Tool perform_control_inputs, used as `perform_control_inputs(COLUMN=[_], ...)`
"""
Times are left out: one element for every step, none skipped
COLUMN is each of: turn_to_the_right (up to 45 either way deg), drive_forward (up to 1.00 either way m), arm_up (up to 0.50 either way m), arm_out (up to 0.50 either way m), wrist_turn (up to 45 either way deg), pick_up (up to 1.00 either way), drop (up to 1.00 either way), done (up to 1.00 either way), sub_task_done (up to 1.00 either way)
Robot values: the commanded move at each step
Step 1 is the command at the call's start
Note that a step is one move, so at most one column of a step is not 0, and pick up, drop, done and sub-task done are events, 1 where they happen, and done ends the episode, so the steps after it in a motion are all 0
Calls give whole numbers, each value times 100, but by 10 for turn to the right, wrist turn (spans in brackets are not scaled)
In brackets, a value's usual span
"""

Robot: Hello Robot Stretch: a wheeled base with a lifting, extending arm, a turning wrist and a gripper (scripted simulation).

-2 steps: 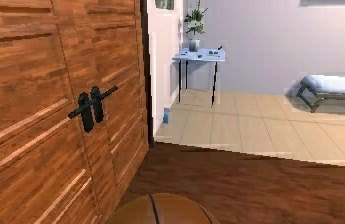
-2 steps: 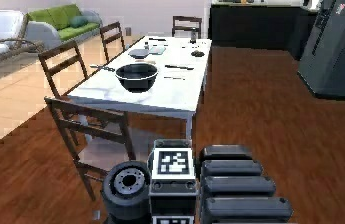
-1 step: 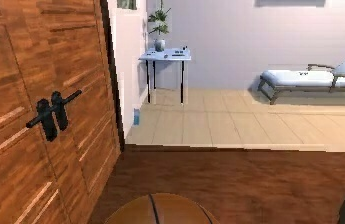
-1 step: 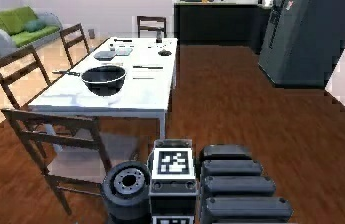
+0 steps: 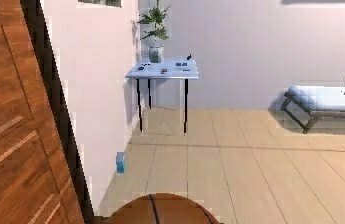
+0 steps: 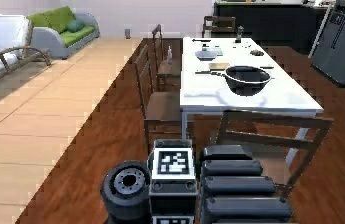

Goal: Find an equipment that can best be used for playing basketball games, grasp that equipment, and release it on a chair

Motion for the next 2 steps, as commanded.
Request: perform_control_inputs(turn_to_the_right=[390, 0], drive_forward=[0, 5], arm_up=[0, 0], arm_out=[0, 0], wrist_turn=[0, 0], pick_up=[0, 0], drop=[0, 0], done=[0, 0], sub_task_done=[0, 0])
